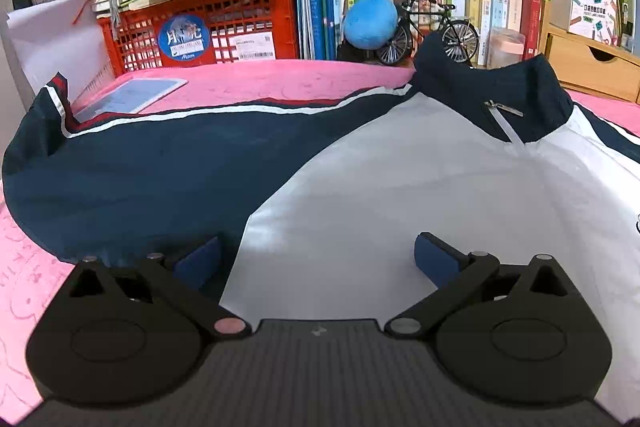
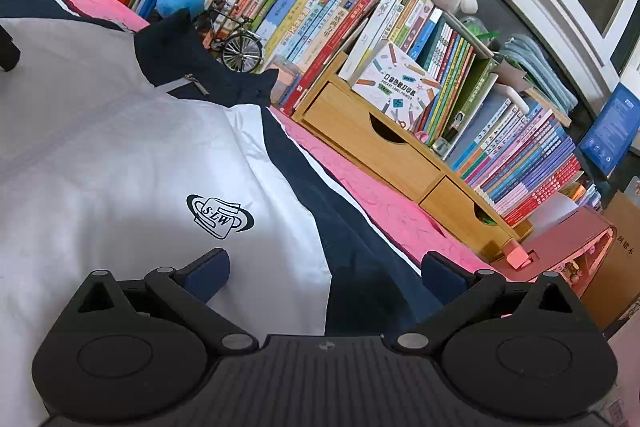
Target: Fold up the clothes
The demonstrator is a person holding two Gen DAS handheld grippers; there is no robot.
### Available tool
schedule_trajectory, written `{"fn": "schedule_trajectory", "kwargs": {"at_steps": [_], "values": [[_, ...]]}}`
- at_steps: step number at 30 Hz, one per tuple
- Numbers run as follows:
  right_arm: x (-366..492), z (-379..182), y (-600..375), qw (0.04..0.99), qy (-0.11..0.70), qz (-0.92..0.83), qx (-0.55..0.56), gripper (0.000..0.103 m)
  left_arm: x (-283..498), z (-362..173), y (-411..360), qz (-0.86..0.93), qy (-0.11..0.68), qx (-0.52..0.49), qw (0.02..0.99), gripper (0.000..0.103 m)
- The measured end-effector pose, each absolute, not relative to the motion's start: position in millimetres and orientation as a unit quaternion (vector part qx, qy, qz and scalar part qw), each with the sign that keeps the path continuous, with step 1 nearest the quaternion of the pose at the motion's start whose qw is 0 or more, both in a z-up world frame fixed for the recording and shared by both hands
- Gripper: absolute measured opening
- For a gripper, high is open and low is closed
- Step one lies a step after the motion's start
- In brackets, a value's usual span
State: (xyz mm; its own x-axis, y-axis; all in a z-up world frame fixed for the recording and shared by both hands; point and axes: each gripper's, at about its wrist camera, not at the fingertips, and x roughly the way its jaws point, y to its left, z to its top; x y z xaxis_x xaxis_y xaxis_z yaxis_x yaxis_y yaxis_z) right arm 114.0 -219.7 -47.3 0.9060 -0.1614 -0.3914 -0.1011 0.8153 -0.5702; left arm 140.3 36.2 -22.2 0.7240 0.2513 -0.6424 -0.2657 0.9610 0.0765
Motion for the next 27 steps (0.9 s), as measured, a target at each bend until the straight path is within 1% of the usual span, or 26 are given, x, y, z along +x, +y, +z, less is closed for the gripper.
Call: {"fn": "schedule_trajectory", "kwargs": {"at_steps": [9,27], "values": [[114.0,-47.1,-220.0,0.928,0.217,-0.017,-0.303,0.103,137.1,-23.2,45.3,0.124,0.346,-0.045,0.929,0.103],[113.9,-47.5,-219.0,0.928,0.219,-0.019,-0.302,0.103,138.0,-24.6,45.1,0.124,0.346,-0.044,0.929,0.103]]}}
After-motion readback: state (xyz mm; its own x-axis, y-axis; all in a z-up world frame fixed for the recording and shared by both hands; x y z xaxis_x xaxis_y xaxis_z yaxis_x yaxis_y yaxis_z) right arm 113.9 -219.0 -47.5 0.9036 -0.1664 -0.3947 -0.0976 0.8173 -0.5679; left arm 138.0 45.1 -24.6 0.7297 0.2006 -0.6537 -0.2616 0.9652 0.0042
